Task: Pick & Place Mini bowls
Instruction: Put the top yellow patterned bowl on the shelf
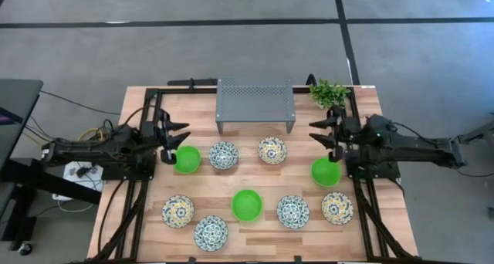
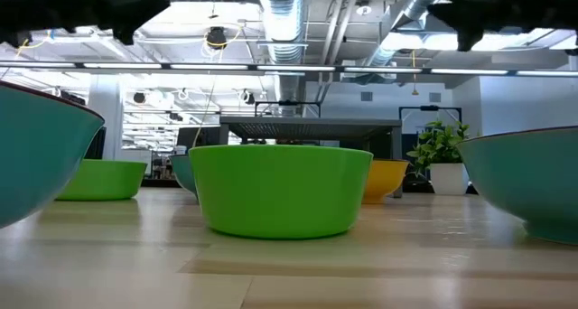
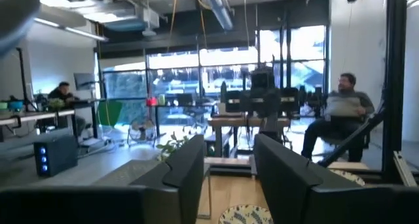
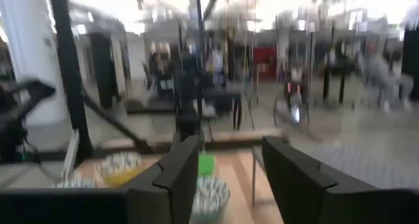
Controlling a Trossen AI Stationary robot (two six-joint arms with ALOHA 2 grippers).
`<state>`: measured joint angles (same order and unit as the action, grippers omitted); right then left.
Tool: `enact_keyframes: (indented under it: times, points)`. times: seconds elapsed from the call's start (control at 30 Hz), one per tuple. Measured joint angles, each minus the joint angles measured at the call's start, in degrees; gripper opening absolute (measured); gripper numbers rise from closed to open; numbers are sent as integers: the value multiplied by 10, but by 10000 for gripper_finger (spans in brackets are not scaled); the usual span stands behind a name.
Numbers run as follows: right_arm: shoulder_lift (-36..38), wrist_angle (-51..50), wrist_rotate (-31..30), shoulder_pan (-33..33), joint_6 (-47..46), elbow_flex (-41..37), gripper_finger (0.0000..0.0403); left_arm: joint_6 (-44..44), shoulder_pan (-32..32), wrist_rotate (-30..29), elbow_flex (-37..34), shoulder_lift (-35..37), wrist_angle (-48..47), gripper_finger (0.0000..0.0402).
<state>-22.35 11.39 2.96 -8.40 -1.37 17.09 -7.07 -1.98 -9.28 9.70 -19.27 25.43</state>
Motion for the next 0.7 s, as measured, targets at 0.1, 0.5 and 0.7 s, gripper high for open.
enact_keyframes:
  times: [0.1, 0.5, 0.7]
  points:
    - [-59, -60, 0, 1, 2, 32, 182, 0, 0, -2, 28, -57, 0, 166]
    - [-339, 41, 26, 58, -35, 38, 170, 43, 0, -1, 46, -271, 4, 179]
    - [-465, 79, 31, 96, -31, 61, 176, 43, 0, -1, 46, -284, 13, 181]
